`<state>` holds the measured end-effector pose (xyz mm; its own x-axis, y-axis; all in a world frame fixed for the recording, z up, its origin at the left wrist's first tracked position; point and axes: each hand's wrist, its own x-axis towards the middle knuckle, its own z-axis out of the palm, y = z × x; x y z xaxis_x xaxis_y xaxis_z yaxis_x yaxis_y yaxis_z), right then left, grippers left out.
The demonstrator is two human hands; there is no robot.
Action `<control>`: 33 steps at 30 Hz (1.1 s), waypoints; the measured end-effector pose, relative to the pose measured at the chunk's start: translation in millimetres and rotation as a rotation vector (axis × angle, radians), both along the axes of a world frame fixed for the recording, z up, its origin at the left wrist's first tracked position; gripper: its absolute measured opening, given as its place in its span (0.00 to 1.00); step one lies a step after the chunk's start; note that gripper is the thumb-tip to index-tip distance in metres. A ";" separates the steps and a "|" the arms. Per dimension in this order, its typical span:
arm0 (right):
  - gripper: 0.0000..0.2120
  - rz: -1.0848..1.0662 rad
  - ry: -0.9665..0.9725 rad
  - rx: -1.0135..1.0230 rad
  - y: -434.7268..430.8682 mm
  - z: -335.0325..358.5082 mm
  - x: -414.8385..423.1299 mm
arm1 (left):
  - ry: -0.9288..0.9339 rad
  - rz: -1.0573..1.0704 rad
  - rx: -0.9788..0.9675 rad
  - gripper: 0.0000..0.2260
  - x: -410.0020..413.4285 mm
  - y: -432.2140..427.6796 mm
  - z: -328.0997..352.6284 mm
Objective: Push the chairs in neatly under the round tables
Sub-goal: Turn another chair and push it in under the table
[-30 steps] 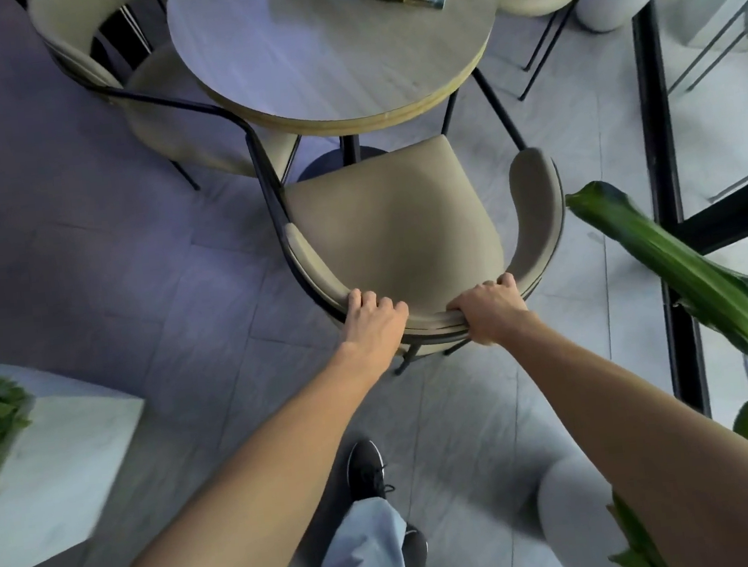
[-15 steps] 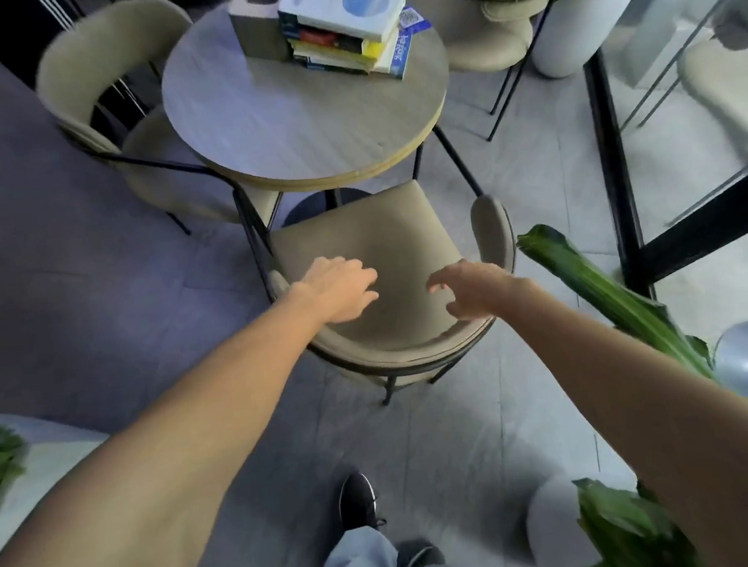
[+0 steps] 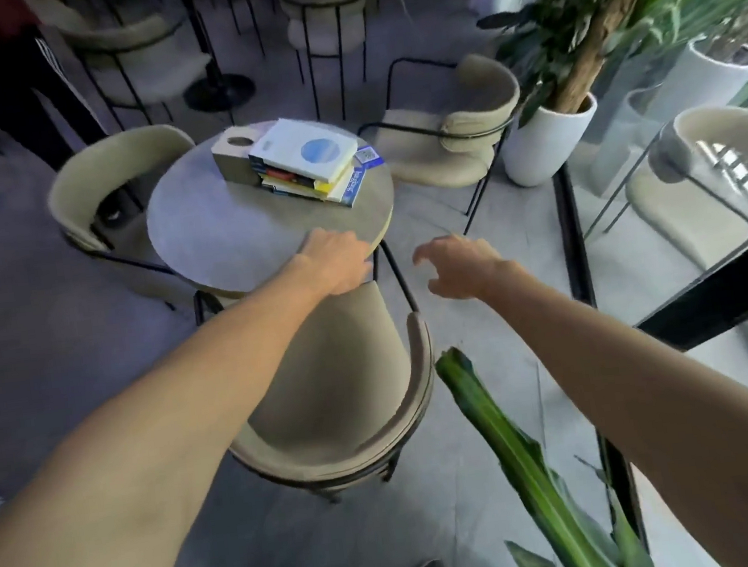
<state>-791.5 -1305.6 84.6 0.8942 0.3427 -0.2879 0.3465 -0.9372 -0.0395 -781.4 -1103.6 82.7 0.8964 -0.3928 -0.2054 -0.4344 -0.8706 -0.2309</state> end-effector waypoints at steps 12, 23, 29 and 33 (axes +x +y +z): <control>0.22 -0.044 -0.014 -0.083 -120.7 19.2 161.8 | -0.073 0.103 0.142 0.14 143.6 -105.0 -0.9; 0.25 -0.061 -0.031 -0.057 -184.4 23.2 346.8 | -0.065 0.111 0.046 0.12 329.8 -186.8 14.0; 0.25 -0.088 -0.037 -0.045 -248.5 17.5 453.0 | -0.072 0.144 0.003 0.13 423.3 -240.6 -0.4; 0.26 -0.045 -0.056 -0.054 -293.4 9.1 532.7 | -0.067 0.235 -0.029 0.15 490.3 -281.1 -13.9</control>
